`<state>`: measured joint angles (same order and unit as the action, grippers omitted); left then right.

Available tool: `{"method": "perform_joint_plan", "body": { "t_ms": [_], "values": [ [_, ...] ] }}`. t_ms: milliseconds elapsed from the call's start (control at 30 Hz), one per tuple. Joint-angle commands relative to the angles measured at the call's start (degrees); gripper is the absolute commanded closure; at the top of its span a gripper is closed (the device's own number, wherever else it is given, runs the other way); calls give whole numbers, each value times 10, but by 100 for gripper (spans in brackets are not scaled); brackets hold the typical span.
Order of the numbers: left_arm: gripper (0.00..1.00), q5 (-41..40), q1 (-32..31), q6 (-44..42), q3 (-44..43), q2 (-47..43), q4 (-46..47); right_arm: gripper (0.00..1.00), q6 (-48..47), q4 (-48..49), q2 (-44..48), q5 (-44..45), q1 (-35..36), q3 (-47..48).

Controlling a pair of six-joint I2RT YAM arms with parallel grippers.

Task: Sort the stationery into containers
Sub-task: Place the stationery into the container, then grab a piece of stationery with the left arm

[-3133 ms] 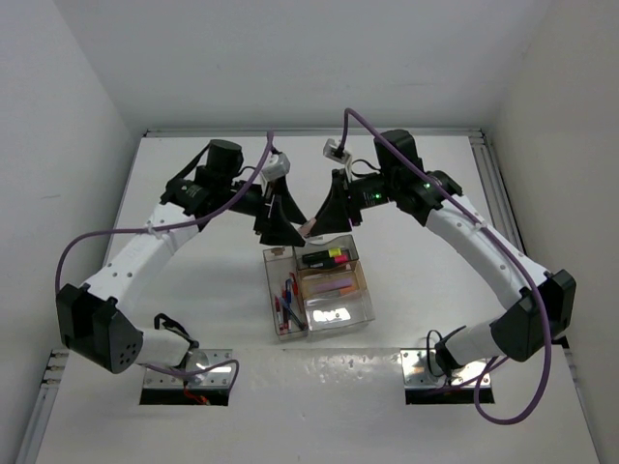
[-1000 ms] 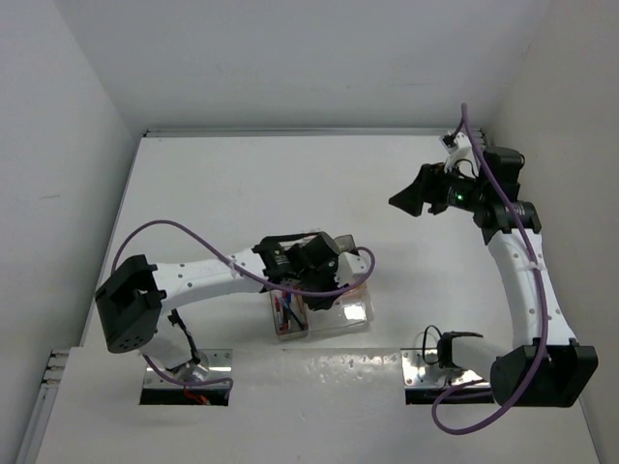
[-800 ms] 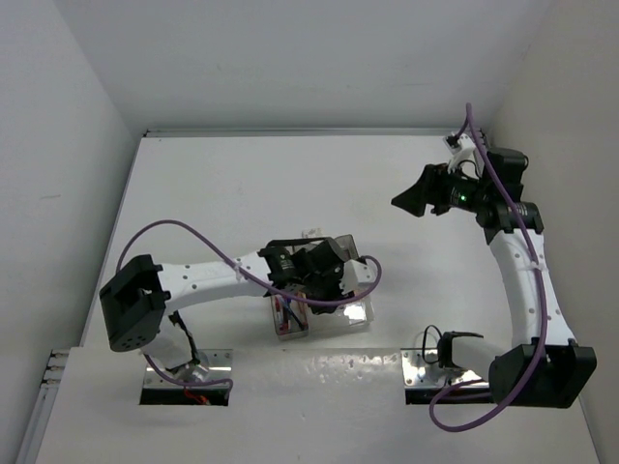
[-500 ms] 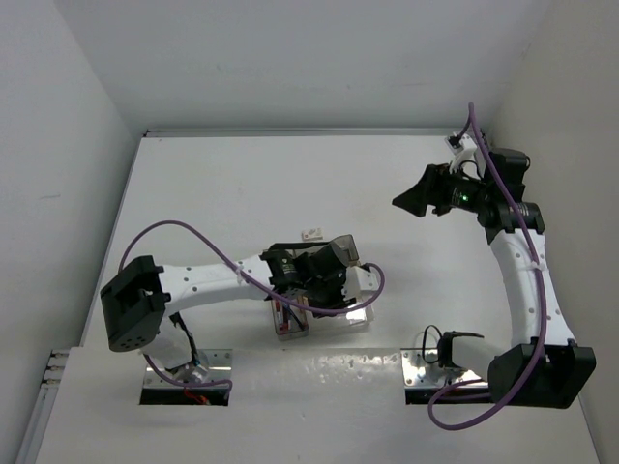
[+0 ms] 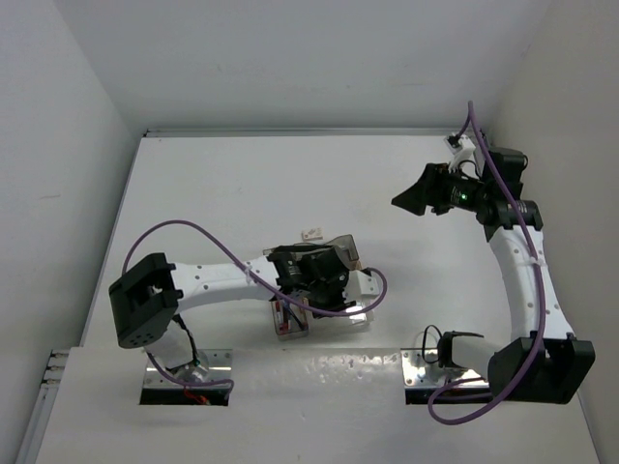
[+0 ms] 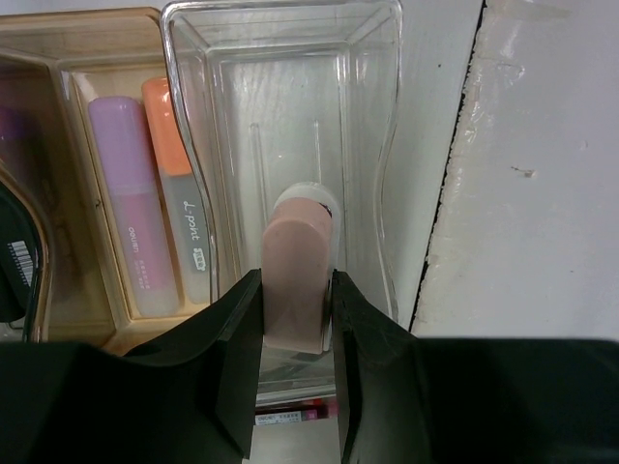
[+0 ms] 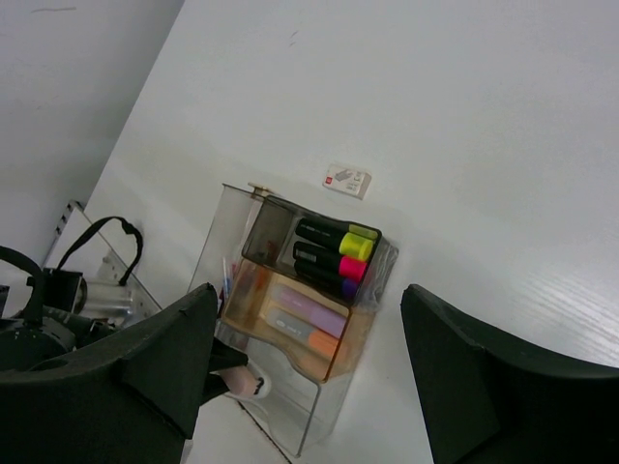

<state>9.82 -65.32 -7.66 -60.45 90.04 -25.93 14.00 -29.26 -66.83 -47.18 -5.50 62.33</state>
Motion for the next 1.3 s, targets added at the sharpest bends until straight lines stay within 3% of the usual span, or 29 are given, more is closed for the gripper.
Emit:
{"method": "perform_joint_plan", "body": {
  "t_ms": [0,467,733,933,1067,1267],
  "values": [
    [83,-4,-3,-10,7,1,25,24,8,12,-1,-14,0,8],
    [69,0,3,-10,4,30,35,24,4,3,-14,-15,-1,17],
    [39,15,4,-16,0,23,30,24,7,3,-16,-15,-1,17],
    [41,43,13,-20,-61,-28,14,24,10,7,-18,-16,0,21],
    [49,49,69,-2,-159,-49,1,24,15,12,-21,-17,0,17],
    [52,-87,198,34,-288,10,-32,25,26,31,-18,-15,0,-2]
  ]
}}
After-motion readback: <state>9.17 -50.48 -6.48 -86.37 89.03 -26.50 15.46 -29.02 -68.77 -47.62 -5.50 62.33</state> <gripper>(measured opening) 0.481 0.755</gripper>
